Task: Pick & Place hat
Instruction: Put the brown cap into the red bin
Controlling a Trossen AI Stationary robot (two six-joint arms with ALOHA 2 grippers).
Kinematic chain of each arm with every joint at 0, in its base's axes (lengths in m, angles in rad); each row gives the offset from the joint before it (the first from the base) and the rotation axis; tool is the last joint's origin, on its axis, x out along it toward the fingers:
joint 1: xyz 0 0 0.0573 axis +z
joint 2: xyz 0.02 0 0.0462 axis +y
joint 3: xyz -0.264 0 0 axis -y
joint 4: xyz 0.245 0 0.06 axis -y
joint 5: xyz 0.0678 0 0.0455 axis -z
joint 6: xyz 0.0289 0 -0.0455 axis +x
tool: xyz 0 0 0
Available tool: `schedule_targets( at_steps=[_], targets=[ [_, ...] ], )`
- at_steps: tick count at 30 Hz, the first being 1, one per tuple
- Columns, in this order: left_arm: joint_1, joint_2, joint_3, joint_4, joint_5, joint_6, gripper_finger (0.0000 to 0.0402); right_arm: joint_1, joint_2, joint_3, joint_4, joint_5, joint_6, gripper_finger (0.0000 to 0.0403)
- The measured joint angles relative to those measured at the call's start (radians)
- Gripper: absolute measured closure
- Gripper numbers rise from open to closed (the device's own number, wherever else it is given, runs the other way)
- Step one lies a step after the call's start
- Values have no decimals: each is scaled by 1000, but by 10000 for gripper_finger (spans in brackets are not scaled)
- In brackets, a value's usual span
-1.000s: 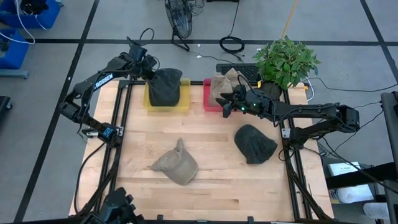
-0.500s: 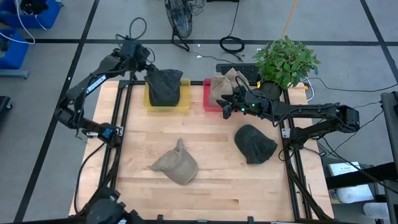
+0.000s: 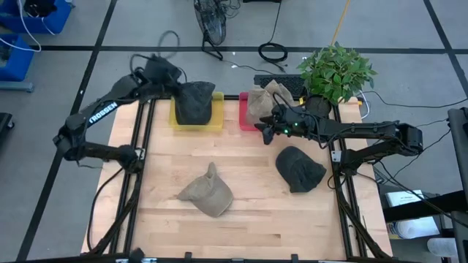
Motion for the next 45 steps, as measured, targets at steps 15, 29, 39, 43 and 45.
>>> schedule_targets(
  at_steps=[15, 29, 39, 43, 45],
  targets=[
    [-527, 1, -244, 84, -141, -411, 398, 70, 0, 0, -165, -150, -31, 229],
    [-824, -35, -301, 38, -286, -573, 396, 229, 0, 0, -108, -136, -57, 394],
    [-1039, -193, -302, -189, -445, -686, 395, 422, 99, 123, 54, 175, -34, 402],
    [-1154, -276, -340, -169, -500, -756, 397, 454, 220, 271, -41, 193, -17, 403],
    [-1202, -312, -369, -149, -508, -817, 391, 467, 284, 362, -174, 192, 19, 403]
  ],
)
